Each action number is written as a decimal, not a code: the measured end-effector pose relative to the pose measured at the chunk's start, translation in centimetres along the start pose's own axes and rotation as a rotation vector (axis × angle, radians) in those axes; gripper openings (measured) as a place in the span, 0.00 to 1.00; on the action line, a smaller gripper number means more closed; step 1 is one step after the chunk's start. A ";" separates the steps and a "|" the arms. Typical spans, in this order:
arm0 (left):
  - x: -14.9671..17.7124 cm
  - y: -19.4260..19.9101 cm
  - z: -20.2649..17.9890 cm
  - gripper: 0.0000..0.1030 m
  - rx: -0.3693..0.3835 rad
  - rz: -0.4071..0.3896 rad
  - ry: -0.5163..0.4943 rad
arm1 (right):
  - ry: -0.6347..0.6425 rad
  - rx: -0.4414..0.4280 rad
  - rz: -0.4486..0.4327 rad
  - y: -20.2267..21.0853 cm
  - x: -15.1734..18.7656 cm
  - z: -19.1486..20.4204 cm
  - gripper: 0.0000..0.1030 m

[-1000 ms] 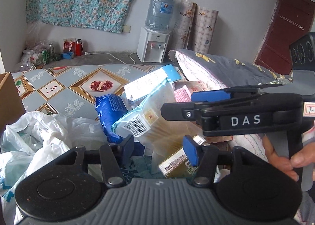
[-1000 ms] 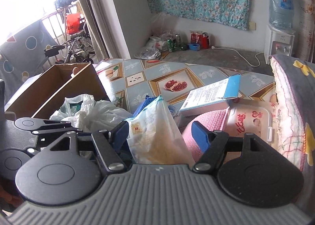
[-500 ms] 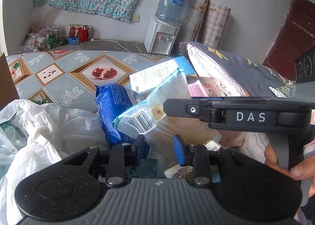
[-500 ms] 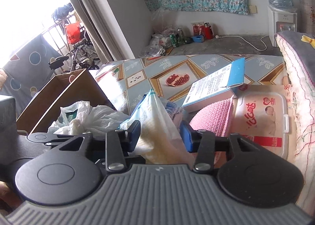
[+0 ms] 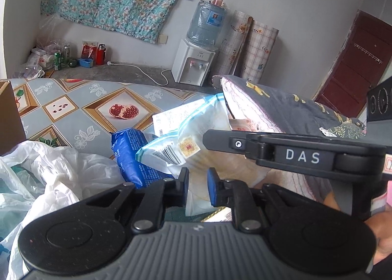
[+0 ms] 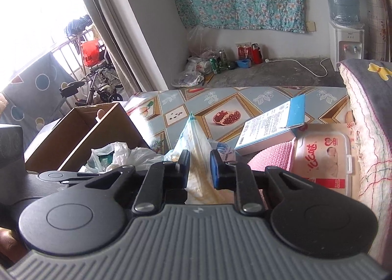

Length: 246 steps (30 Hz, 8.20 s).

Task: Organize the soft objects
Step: 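Close both grippers on the clear zip bag of items, then carry the clear zip bag with both tools over the cardboard box, then lower the zip bag into the box and open both grippers, then withdraw both tools from the box back over the packages, then grasp the blue-and-white bandage box with the right gripper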

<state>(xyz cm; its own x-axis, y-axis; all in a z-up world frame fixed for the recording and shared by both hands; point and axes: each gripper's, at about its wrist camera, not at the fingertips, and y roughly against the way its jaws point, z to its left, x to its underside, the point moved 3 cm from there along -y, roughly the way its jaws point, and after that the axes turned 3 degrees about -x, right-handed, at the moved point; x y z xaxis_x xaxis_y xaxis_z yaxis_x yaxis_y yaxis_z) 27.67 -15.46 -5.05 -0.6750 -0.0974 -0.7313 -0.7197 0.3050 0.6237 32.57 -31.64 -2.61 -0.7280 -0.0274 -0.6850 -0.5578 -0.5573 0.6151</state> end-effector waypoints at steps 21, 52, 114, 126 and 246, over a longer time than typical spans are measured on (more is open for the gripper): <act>-2.3 15.1 -0.5 0.15 0.068 -0.261 -0.031 | 0.136 -0.034 -0.203 11.2 -4.4 13.3 0.14; -4.2 20.1 27.5 0.15 -0.266 -0.047 0.167 | -0.134 -0.347 0.158 -17.7 -6.4 37.3 0.14; -1.3 7.4 37.6 0.48 -0.569 0.408 0.148 | -0.173 -0.182 0.295 -25.2 -3.0 32.0 0.27; -1.4 10.1 35.1 0.75 -0.565 0.331 0.160 | -0.188 -0.224 0.262 -24.5 -2.7 32.1 0.30; -3.3 5.9 7.1 0.64 0.010 0.111 0.106 | 0.718 0.258 0.203 1.5 7.0 13.8 0.04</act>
<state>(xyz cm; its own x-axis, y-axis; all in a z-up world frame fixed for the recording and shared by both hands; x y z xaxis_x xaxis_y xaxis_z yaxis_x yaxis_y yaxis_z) 26.77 -6.66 -0.94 -0.7642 -0.1620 -0.6243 -0.6383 0.3288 0.6960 21.12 -21.22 -1.05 -0.4391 -0.6864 -0.5797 -0.5802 -0.2760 0.7663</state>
